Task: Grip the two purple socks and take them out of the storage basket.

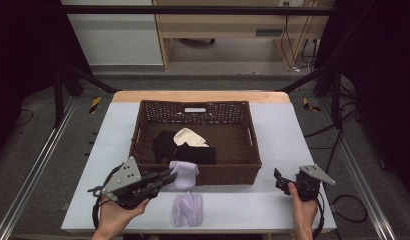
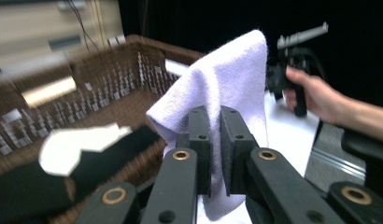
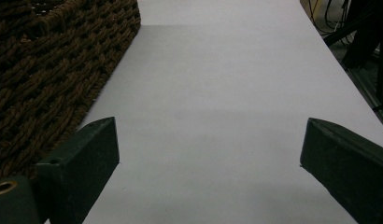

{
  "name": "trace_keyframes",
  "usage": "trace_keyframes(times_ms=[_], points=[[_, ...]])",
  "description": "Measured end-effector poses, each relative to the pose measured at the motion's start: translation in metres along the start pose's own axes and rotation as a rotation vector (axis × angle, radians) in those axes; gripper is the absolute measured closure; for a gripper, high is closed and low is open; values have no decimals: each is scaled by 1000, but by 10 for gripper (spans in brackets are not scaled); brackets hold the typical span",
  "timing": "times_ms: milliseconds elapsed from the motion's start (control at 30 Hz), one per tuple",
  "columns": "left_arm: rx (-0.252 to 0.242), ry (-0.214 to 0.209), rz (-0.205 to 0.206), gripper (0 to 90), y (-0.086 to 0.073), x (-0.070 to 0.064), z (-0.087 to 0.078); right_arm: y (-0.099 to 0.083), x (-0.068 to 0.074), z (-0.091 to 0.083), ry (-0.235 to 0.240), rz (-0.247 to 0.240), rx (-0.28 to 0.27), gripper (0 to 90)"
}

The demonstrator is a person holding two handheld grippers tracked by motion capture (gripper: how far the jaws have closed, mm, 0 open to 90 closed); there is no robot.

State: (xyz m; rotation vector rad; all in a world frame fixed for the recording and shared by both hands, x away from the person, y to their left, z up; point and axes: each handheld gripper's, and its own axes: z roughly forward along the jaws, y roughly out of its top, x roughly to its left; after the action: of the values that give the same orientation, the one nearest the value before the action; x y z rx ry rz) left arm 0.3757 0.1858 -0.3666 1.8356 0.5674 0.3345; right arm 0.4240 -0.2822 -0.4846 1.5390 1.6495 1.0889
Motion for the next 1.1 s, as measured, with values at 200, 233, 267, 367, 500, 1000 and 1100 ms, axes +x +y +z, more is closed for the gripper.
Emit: trace_keyframes(times_ms=[200,233,267,367,500,1000,1100], points=[[152,-22,-31,836,-38,-3,27,0,0,0,3,1,2,50],[152,-22,-31,835,-38,-3,27,0,0,0,3,1,2,50],[175,-27,-36,835,-43,-3,32,0,0,0,3,0,4,50],[217,-26,-46,833,-54,-1,41,0,0,0,1,-1,3,50],[275,-21,-52,821,-70,4,54,0,0,0,1,-7,4,50],[169,81,-100,480,-81,25,27,0,0,-1,3,-2,-1,49],[159,122,-105,461,-86,32,20,0,0,0,5,-2,-1,48]])
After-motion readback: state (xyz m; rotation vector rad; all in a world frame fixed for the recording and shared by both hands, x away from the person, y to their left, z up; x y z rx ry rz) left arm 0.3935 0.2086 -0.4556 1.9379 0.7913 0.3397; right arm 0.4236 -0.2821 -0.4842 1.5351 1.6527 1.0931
